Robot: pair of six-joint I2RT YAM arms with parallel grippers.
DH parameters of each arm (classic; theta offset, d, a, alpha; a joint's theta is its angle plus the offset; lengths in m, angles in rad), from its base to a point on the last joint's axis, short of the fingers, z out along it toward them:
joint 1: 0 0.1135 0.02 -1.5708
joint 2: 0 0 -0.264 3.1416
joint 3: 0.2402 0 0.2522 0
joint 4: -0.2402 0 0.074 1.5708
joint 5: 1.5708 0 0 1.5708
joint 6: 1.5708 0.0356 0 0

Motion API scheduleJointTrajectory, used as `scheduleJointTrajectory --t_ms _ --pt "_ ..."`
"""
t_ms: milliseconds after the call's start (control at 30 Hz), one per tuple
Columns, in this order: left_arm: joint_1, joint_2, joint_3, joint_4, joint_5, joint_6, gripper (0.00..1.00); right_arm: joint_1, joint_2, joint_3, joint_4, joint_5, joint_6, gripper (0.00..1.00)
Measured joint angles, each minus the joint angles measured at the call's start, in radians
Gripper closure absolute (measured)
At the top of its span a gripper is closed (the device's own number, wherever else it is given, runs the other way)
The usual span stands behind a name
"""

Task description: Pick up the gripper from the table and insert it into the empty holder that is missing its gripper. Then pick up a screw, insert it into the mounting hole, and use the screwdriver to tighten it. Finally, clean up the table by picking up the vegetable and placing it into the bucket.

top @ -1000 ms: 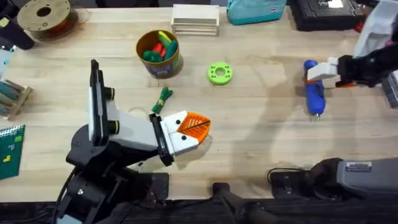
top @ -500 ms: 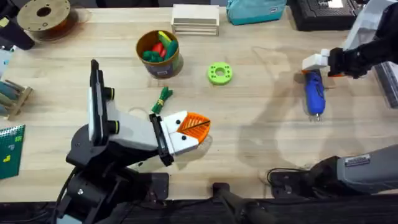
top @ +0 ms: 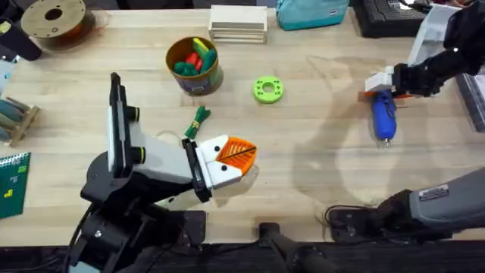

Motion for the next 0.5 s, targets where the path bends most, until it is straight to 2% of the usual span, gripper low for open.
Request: scheduleJointTrajectory --t_ms 100,233,300,333,367,500 --pt "0.0 0.0 0.0 0.0 0.0 0.0 0.996 0.005 0.0 0.001 -0.009 0.008 -0.005 0.209" --pt "0.0 0.0 0.0 0.0 0.0 0.0 0.996 0.013 0.0 0.001 -0.011 0.017 -0.011 0.338" --pt "0.0 0.0 0.0 0.0 0.0 0.0 0.996 0.018 0.0 0.001 -0.006 0.023 -0.013 0.573" --pt "0.0 0.0 0.0 0.0 0.0 0.0 0.996 0.023 0.002 0.002 0.002 0.026 -0.013 0.948" --pt "0.0 0.0 0.0 0.0 0.0 0.0 0.996 0.024 0.002 0.002 0.002 0.026 -0.012 0.973" --pt "0.0 0.0 0.0 0.0 0.0 0.0 0.996 0.03 0.006 0.02 -0.051 0.023 -0.009 0.968"
